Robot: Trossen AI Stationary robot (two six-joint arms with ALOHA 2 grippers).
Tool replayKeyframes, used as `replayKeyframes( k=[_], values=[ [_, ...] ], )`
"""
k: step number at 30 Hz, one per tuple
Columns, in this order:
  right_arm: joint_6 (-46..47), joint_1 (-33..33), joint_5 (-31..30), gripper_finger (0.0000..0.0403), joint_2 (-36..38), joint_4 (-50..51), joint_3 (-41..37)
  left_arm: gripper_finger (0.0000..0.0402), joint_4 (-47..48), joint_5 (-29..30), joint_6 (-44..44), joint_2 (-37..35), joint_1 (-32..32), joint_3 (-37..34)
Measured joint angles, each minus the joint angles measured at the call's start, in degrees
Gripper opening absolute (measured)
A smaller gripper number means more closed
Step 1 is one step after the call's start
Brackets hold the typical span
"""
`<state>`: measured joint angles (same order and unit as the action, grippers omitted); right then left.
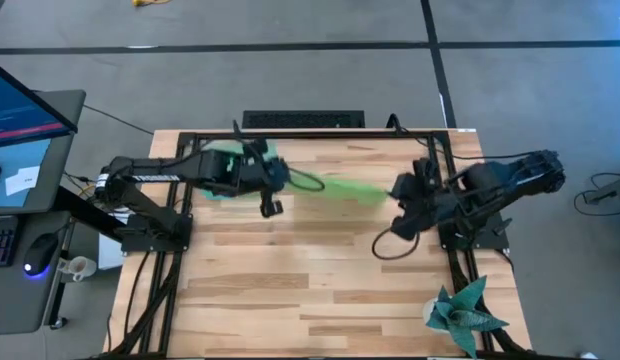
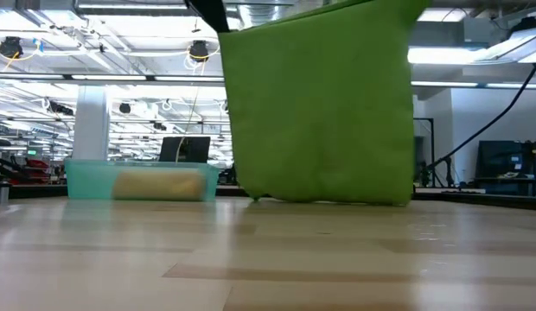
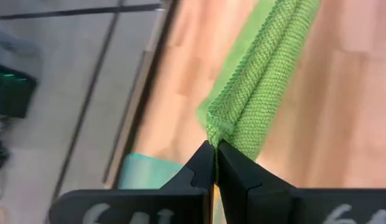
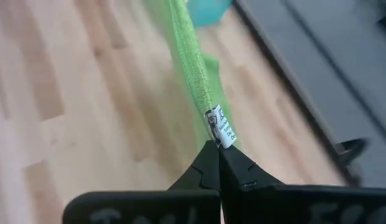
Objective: Roll microfiber towels into tight, uniform cylinder then place into a basket
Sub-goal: Roll the green microfiber cloth
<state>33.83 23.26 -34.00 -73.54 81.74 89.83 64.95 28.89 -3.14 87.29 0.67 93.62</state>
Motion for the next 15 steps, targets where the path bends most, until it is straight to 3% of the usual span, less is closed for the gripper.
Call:
replayKeyframes(
  k=[7,15],
  values=[
    [10.3,7.1,4.8,0.0008,0.0,-2.7,-5.6,0.0000,-0.5,-1.5,-5.8,0.0,6.9,-4.2],
    [13.0,12.7,10.7,0.0008,0.0,-16.8,-14.8,0.0000,-1.2,-1.1,-12.1,0.0,14.4,-8.4]
  ],
)
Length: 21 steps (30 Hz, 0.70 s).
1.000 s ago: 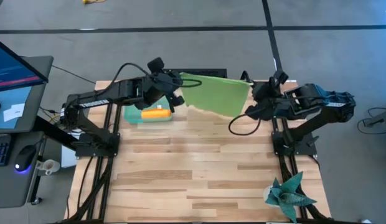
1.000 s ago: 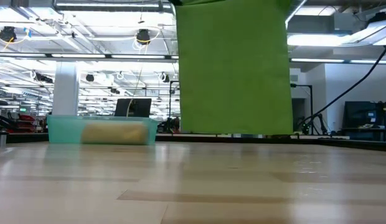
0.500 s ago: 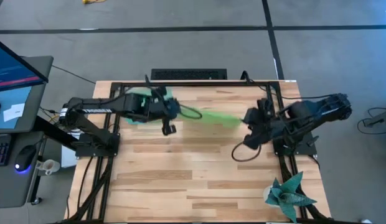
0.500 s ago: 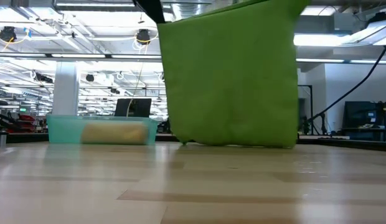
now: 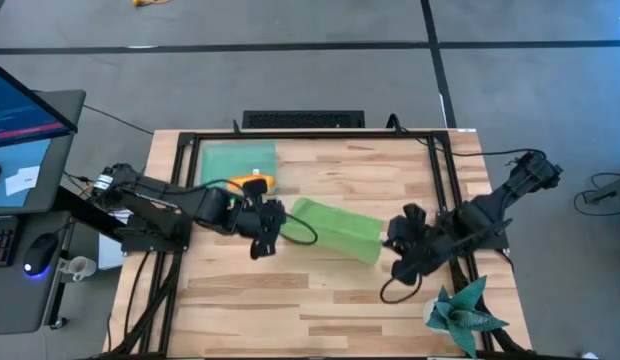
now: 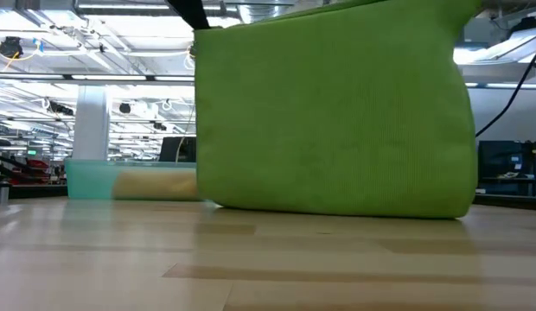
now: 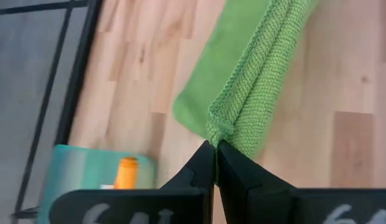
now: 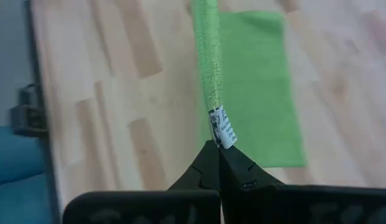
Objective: Roll microfiber towels into tight, uniform cylinder then place into a basket
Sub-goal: Roll the green microfiber cloth
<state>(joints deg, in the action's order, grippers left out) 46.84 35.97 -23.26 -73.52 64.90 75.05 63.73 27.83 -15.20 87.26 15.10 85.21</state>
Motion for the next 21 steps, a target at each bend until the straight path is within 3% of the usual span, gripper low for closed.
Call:
replayKeyframes(
  k=[12,21],
  values=[
    [8.5,6.4,0.8,0.0008,-0.5,-16.8,-9.8,0.0000,-6.8,-0.8,-8.9,0.0,6.8,-9.2],
    [9.8,8.3,2.2,0.0008,-9.6,-19.4,-10.3,0.0000,-9.4,-0.6,-16.4,0.0,10.9,-12.3]
  ],
)
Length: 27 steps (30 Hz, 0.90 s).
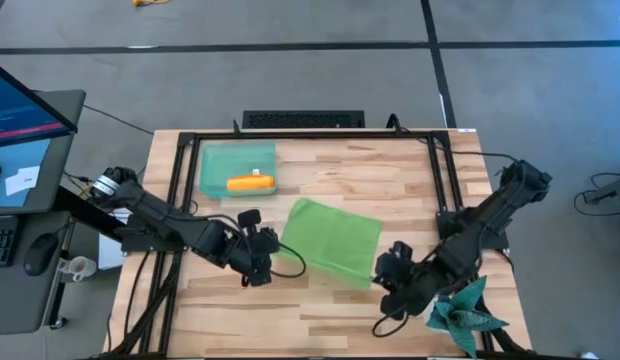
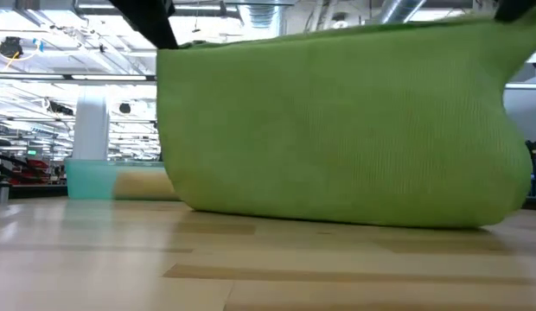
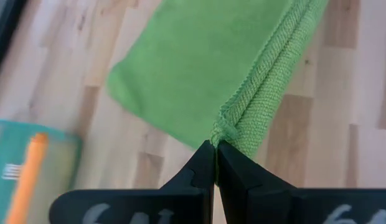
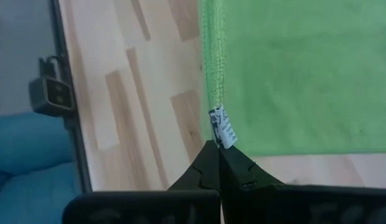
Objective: Roll microfiber towels into tight, uniform cylinder then place into a basket
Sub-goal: Roll the green microfiber cloth
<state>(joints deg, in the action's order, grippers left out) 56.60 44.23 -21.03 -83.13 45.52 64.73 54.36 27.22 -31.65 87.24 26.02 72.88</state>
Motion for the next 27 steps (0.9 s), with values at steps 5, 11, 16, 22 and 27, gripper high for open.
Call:
replayKeyframes(
  k=[5,11,16,22,27],
  values=[
    [0.0,-0.2,0.1,0.0008,-4.6,-1.1,0.0,0.0000,-2.1,0.2,-6.2,0.0,1.8,-2.6],
    [0.0,-2.3,-1.3,0.0008,-6.8,0.0,0.0,0.0000,-3.7,3.1,-10.3,0.1,-0.6,-6.2],
    [3.3,-5.1,-2.2,0.0008,-6.8,3.8,0.0,0.0000,-8.3,4.9,-5.7,0.1,-4.6,-7.7],
    [3.9,-9.1,-2.6,0.0008,-8.4,10.1,0.0,0.0000,-12.8,6.3,-0.5,2.0,-11.3,-8.3],
    [4.5,-12.1,-3.0,0.0008,-11.2,13.2,0.0,0.0000,-15.4,4.5,1.0,5.4,-16.2,-8.4]
  ],
)
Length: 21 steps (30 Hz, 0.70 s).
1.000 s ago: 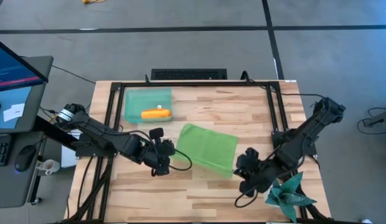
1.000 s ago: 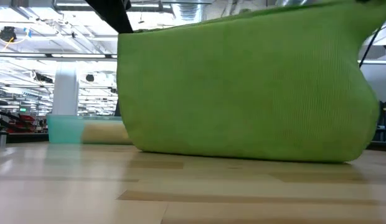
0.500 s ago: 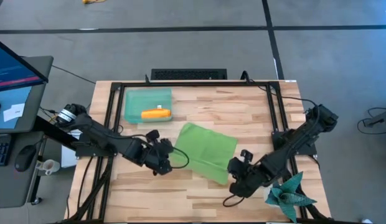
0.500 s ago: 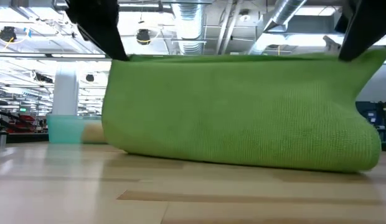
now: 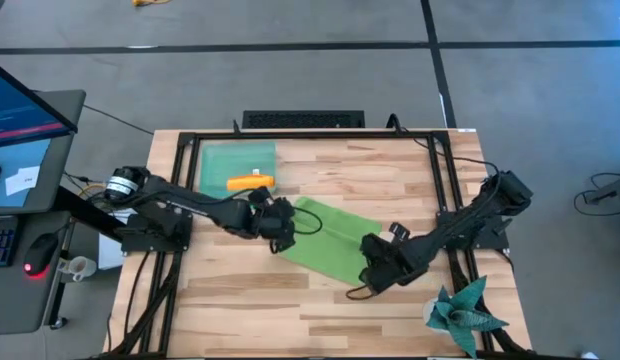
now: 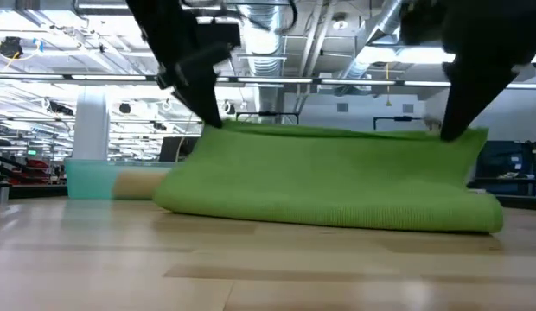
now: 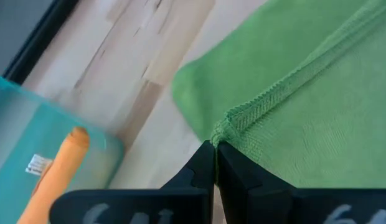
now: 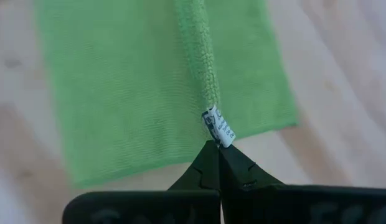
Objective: Roll microfiber towels into tight, uniform cylinder then place into a basket
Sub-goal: Roll the green microfiber cloth
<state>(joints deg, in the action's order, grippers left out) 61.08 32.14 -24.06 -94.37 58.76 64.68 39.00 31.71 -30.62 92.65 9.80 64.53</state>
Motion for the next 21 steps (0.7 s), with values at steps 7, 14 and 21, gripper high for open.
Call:
replayKeyframes(
  k=[7,14,21],
  values=[
    [-2.5,-5.2,-0.3,0.0008,-4.6,1.5,0.0,0.0000,-1.7,-0.1,0.0,2.2,-3.8,0.1],
    [-2.5,-7.6,0.6,0.0008,-7.8,2.7,0.3,0.0000,-4.9,-2.2,2.2,5.3,-5.2,0.1],
    [-2.6,-9.4,0.2,0.0008,-8.7,4.2,0.1,0.0000,-6.8,-2.3,4.1,7.7,-6.7,0.1]
  ],
)
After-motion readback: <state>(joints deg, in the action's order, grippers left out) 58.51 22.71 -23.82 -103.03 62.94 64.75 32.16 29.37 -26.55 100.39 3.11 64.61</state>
